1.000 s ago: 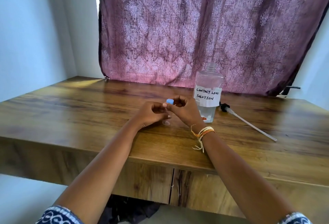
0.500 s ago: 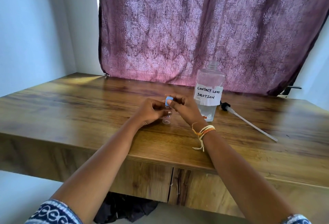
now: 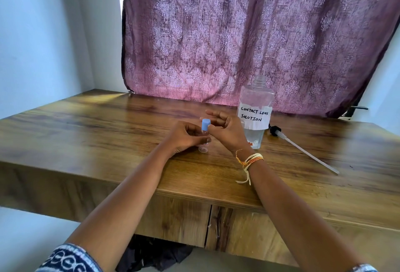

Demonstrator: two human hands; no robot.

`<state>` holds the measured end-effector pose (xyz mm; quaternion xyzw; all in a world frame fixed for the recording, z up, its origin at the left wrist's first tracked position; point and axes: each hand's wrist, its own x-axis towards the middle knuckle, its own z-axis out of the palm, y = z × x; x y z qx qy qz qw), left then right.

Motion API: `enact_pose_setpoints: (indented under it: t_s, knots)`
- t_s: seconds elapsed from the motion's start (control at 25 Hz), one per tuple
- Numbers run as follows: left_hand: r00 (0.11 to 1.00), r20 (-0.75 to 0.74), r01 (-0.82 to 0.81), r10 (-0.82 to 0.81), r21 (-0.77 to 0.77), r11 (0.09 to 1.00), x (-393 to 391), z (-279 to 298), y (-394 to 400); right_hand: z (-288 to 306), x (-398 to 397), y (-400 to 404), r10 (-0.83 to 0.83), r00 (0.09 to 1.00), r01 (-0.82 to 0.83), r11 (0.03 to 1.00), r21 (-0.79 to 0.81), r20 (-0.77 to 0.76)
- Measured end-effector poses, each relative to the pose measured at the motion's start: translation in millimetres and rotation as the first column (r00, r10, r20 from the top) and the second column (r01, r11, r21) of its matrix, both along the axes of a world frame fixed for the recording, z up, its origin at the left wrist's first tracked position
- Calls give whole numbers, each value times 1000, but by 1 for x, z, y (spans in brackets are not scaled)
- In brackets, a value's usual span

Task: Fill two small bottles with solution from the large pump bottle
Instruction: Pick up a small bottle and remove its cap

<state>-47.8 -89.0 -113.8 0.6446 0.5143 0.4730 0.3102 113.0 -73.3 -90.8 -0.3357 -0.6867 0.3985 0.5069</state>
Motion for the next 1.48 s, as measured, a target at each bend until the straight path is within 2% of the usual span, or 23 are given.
enact_pose_setpoints:
  t_s: [0.24, 0.44, 0.6, 0.8, 1.04, 1.2, 1.36, 1.48]
  knots:
    - [1000, -6, -1, 1, 18, 1000, 1, 0, 0, 0, -1, 1, -53, 999, 54, 998, 23, -3]
    - [1000, 9, 8, -8, -6, 1000, 1, 0, 0, 0, -1, 1, 35, 998, -37, 999, -39, -53]
    - [1000, 8, 12, -12, 8, 1000, 1, 0, 1, -1, -2, 1, -10, 1000, 10, 1000, -12, -7]
    - [1000, 17, -4, 5, -22, 1000, 2, 1, 0, -2, 0, 3, 32, 998, -33, 999, -19, -48]
    - [999, 32, 1, -1, -17, 1000, 2, 1, -1, -1, -1, 3, 12, 1000, -12, 1000, -6, -18]
    - [1000, 24, 4, -3, -24, 1000, 2, 2, -1, 0, 0, 2, 76, 995, -79, 996, -39, -59]
    - [1000, 8, 6, -6, 1, 1000, 1, 1, -1, -3, -3, 4, 6, 1000, -7, 1000, 27, 22]
    - [1000, 27, -8, 8, -15, 1000, 2, 1, 0, -4, -2, 6, 46, 999, -46, 999, -10, -17]
